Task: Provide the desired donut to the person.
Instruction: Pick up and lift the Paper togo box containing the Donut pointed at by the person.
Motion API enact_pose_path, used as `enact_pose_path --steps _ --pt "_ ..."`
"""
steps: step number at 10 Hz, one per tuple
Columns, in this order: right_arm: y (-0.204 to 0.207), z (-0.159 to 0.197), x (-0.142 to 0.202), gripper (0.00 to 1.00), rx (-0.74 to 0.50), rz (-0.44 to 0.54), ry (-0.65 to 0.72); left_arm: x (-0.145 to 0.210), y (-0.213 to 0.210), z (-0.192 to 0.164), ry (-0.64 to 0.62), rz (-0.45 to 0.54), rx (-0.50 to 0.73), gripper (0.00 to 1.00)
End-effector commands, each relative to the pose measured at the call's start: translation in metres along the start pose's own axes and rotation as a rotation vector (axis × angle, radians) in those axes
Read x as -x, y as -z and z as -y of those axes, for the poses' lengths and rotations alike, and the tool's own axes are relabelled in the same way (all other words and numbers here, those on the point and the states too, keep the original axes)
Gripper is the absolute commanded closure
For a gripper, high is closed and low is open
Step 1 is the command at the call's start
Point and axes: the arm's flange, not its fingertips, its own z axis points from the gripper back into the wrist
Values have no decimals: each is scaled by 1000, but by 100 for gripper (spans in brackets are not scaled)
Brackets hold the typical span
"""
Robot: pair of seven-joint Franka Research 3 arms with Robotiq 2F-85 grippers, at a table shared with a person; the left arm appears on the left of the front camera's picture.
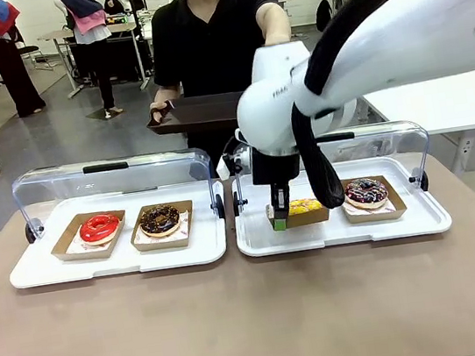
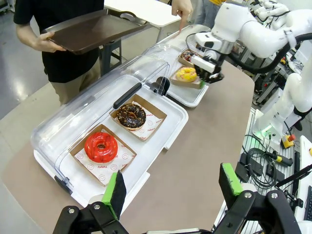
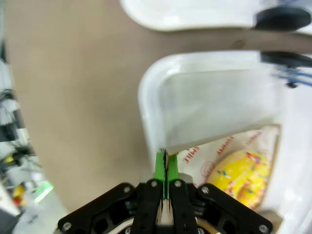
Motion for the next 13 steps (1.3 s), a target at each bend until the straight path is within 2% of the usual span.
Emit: enact_pose_path --steps 1,2,3,4,6,9,11,12,13 --pt "-35 -38 -3 100 -62 -18 13 0 -1 1 5 12 7 0" --pt "-48 -53 -8 100 -126 -20 -8 0 -1 1 5 12 7 0" --pt "-62 -65 -11 100 -137 -35 -22 0 -1 1 5 12 7 0" --pt "-84 -82 -17 100 -109 -50 -41 0 -1 1 5 12 7 0" --pt "-139 -114 -38 100 -61 -10 -78 0 -1 1 5 12 7 0" --pt "-218 -134 -67 100 29 8 -98 0 -1 1 5 12 7 0" --pt "-236 -129 -77 100 55 11 -110 0 -1 1 5 12 7 0" --pt "-233 -119 -73 100 44 3 -137 0 -1 1 5 12 7 0" --pt "-240 -140 -64 100 52 46 -128 0 -1 1 5 12 7 0"
